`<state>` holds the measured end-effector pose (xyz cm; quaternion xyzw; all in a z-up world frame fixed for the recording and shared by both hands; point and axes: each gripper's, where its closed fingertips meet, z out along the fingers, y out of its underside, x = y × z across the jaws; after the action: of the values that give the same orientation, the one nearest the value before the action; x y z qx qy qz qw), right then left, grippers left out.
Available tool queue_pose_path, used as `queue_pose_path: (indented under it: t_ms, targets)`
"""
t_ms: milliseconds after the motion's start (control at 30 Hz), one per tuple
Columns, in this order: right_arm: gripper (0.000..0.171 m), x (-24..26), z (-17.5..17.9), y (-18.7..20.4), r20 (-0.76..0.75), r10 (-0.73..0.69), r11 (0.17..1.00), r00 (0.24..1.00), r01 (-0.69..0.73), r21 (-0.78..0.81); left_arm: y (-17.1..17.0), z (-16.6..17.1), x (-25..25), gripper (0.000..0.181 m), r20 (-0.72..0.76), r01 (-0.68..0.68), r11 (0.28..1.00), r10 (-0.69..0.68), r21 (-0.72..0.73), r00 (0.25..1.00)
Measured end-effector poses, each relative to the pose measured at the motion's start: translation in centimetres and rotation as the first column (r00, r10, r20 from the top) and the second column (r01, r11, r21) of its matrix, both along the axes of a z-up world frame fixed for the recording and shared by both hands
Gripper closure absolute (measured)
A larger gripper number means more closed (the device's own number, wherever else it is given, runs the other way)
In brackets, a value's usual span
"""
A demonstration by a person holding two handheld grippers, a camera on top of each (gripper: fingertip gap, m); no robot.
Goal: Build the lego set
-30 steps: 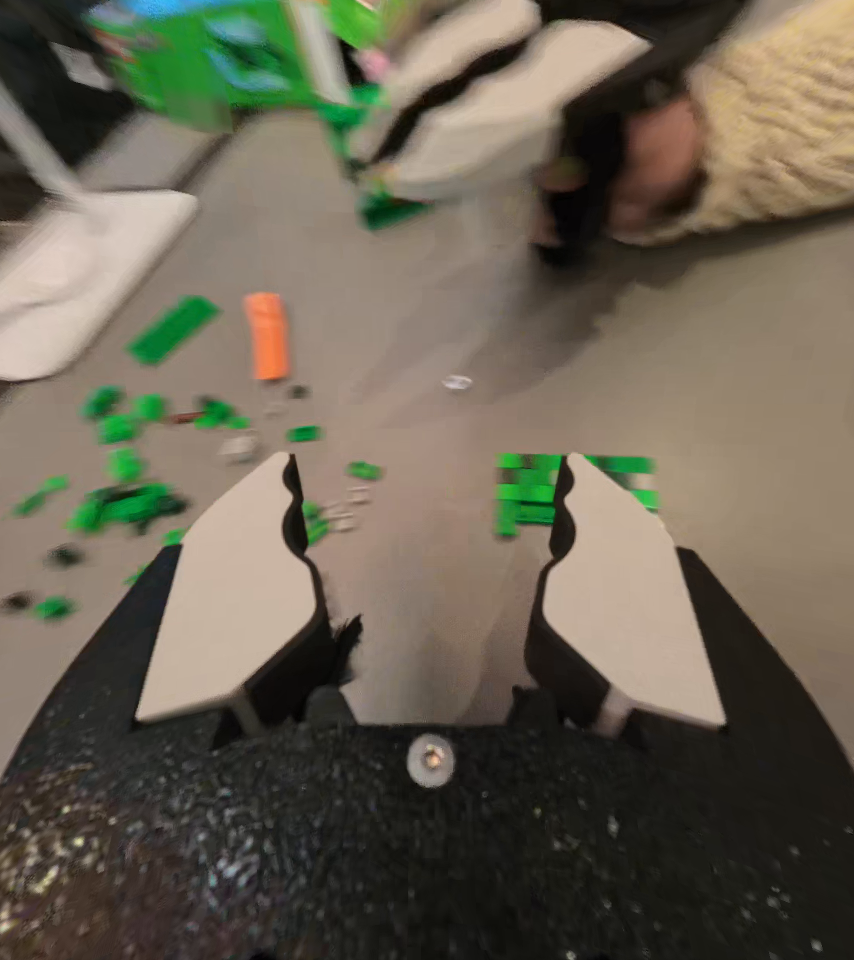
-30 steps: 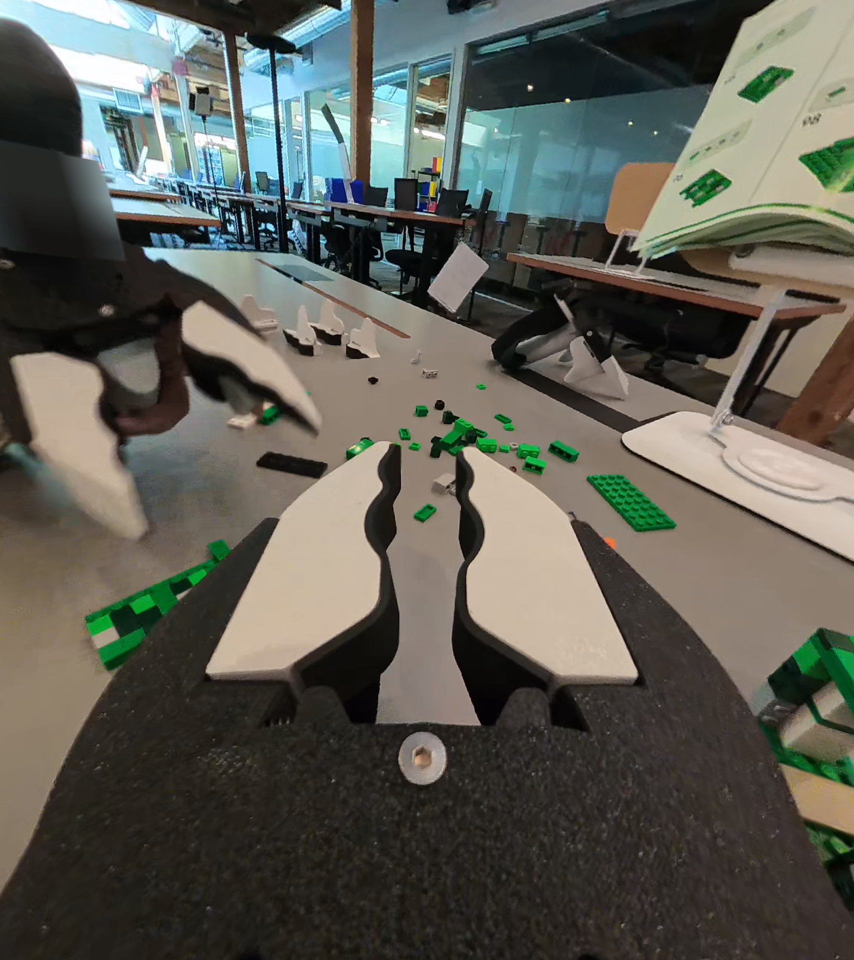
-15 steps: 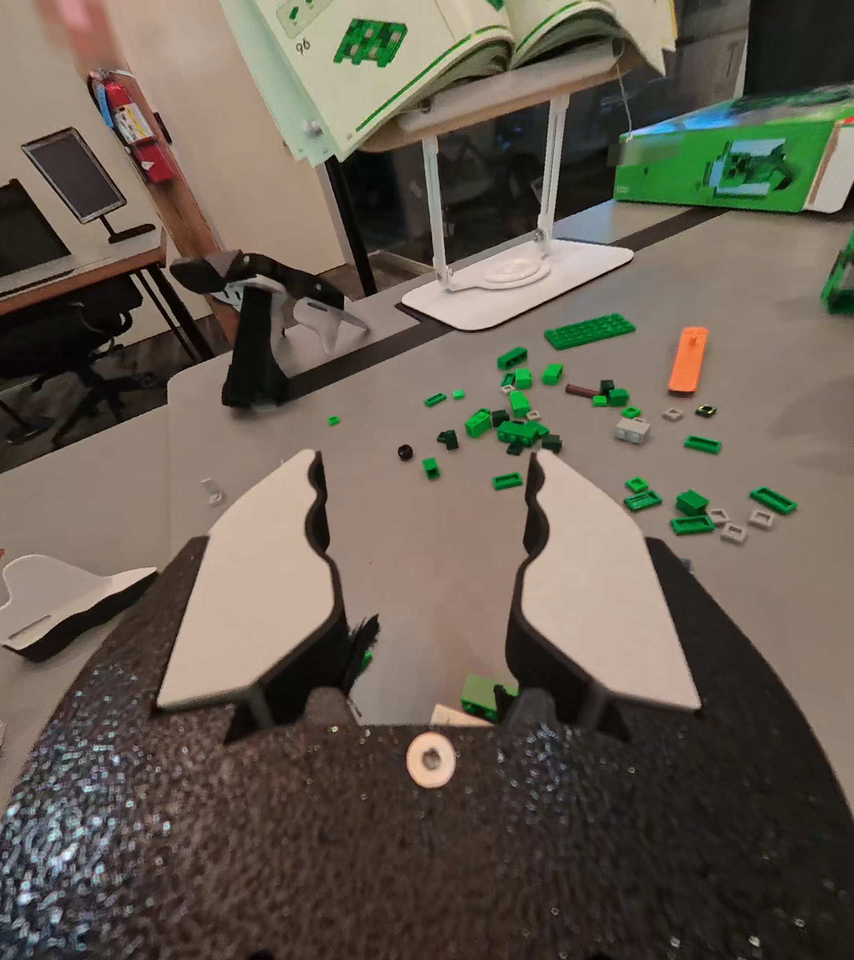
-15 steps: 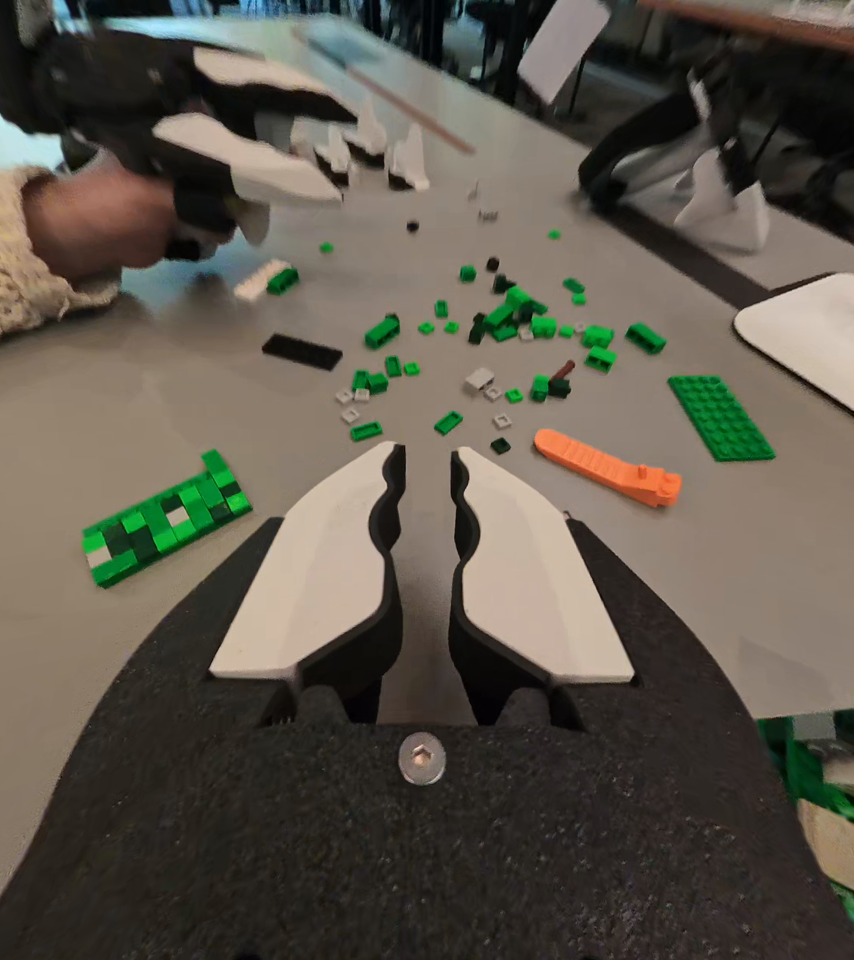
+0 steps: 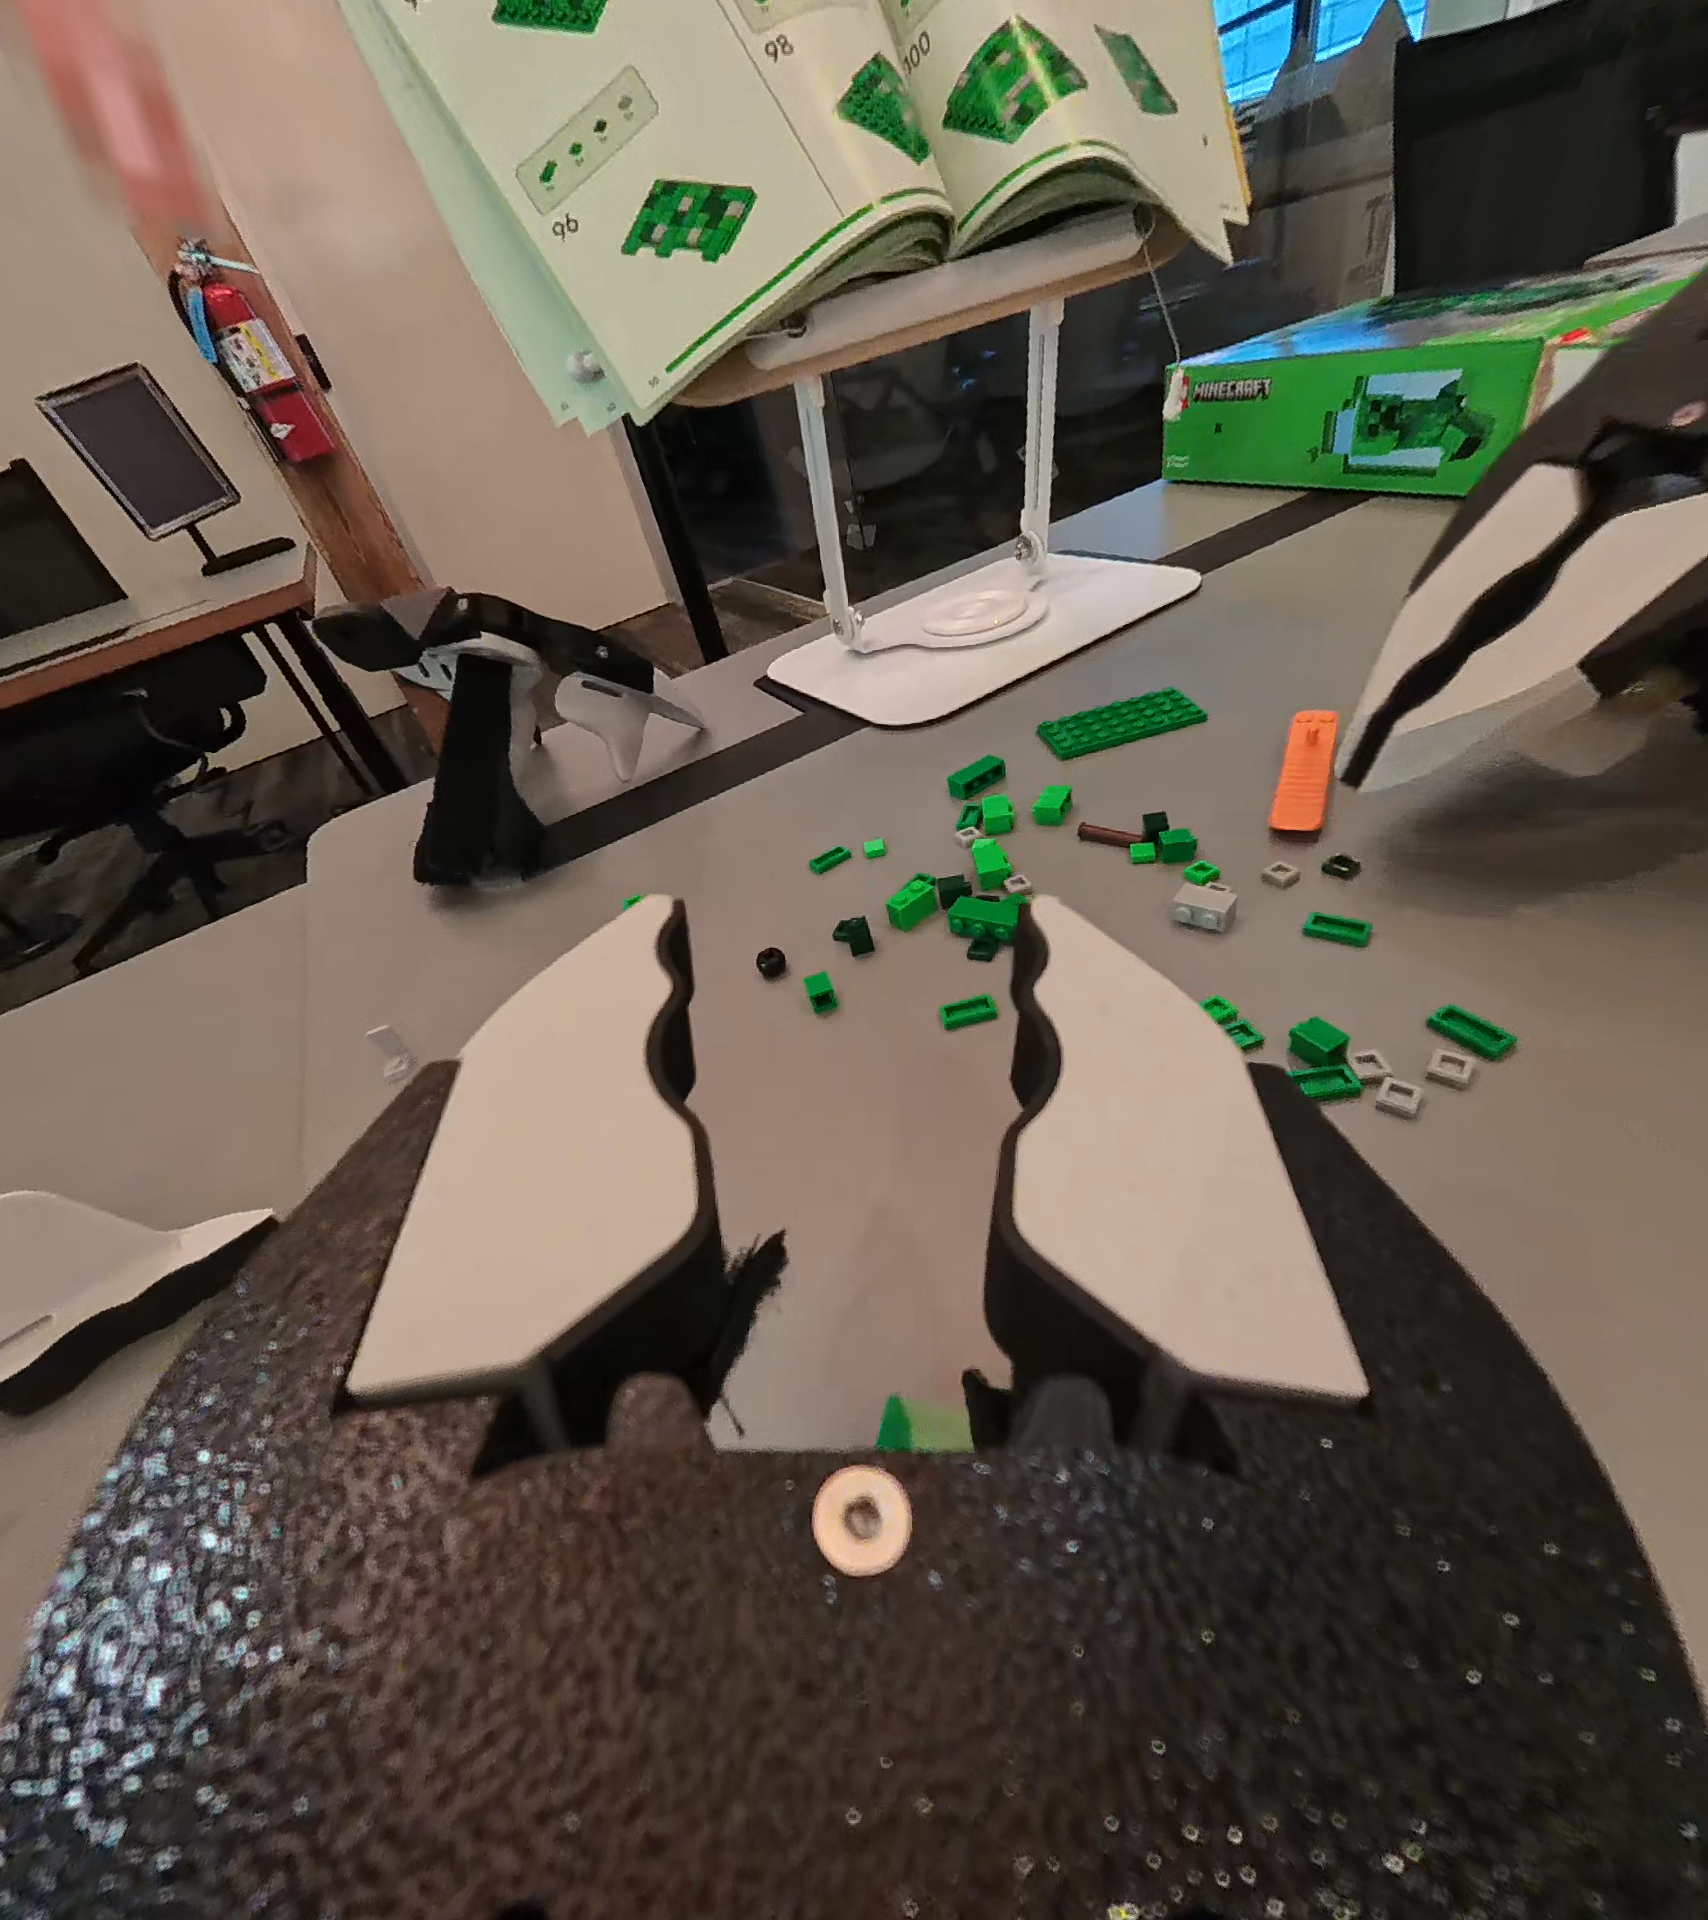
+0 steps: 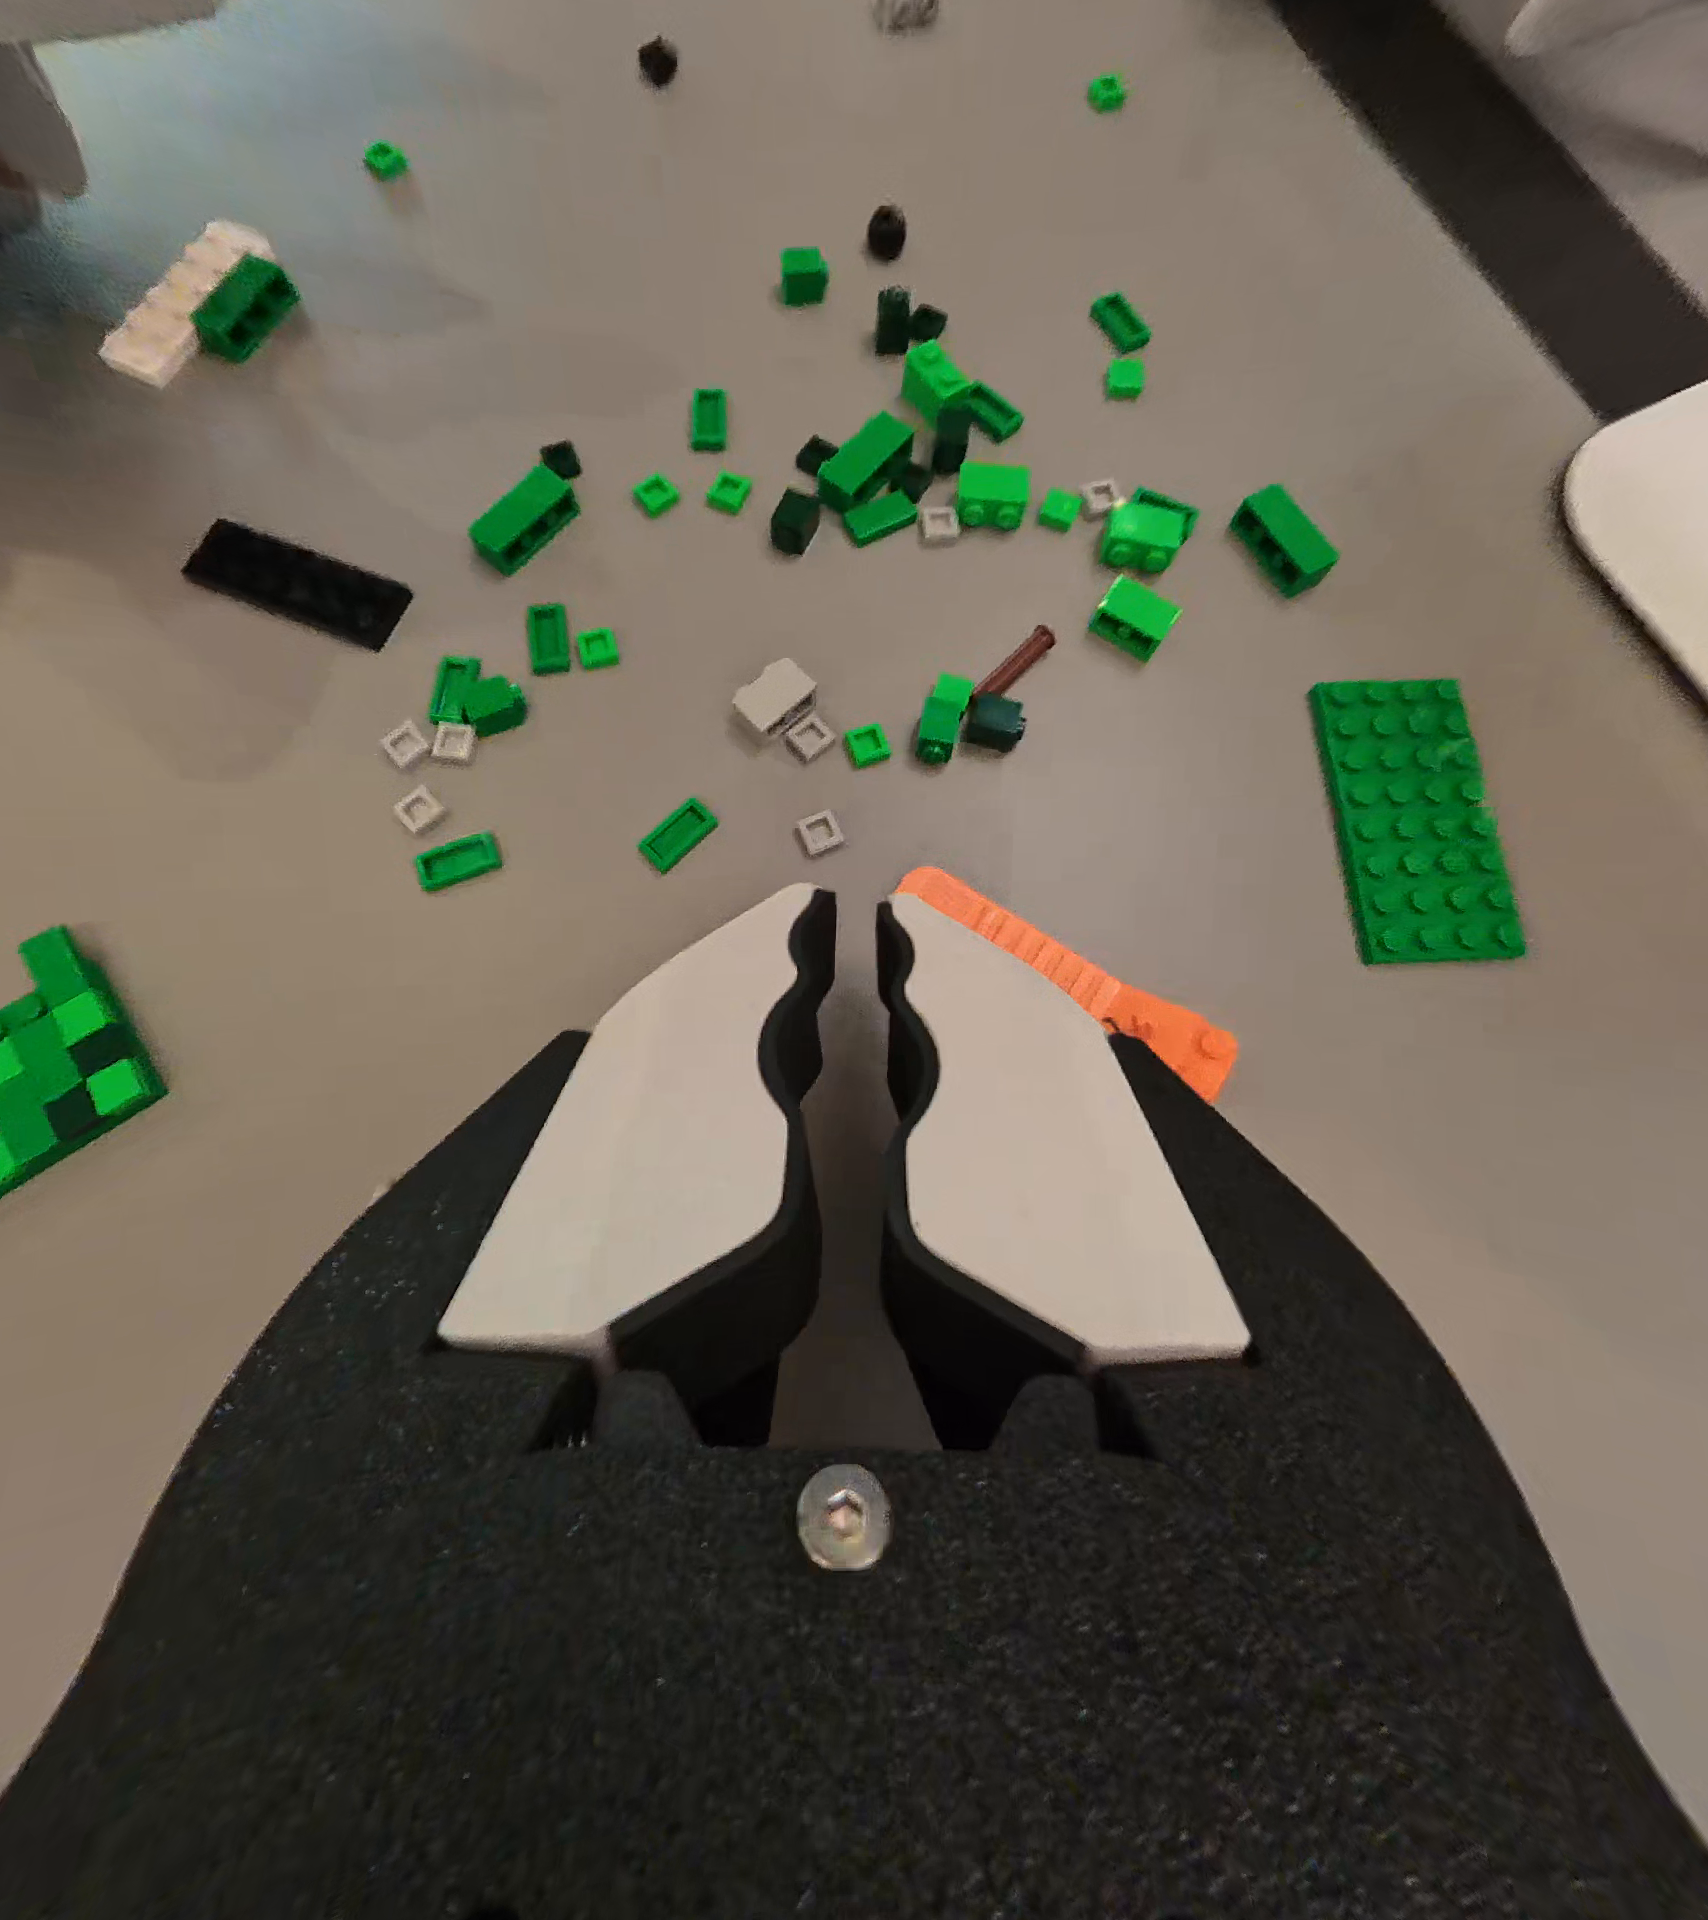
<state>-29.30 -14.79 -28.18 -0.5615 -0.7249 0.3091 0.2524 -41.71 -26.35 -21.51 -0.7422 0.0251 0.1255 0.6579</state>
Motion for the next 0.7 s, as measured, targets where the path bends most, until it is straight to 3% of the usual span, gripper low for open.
queue_pose_path:
  t_ms: [133, 233, 367, 567, 700]
  targets:
    - [0.164, 0.3, -1.4, 0.1, 0.116, 0.115, 0.986, 0.987, -0.127, 0.106, 0.3, -0.6, 0.5, 0.122, 0.004, 0.027, 0.999, -0.027, -0.03, 1.0]
    - [0.16, 0.4, -2.2, -0.3, 0.174, 0.172, 0.978, 0.969, -0.19, 0.089, 0.5, -0.8, 1.1, 0.122, -0.002, 0.053, 0.998, -0.053, -0.046, 0.999]
    - [0.157, -0.1, -2.1, -0.7, 0.175, 0.238, 0.969, 0.955, -0.247, 0.026, 0.6, -0.8, 2.1, 0.123, -0.008, 0.1, 0.993, -0.101, -0.055, 0.995]
    - [0.164, -0.2, -2.4, -0.9, 0.203, 0.324, 0.927, 0.924, -0.352, 0.126, 0.7, -0.7, 4.5, 0.128, -0.041, 0.222, 0.974, -0.224, -0.056, 0.974]
    - [0.165, -0.5, -0.8, -2.4, 0.097, 0.383, 0.886, 0.919, -0.395, 0.241, 0.6, -0.9, 8.1, 0.15, -0.061, 0.358, 0.93, -0.363, -0.083, 0.93]
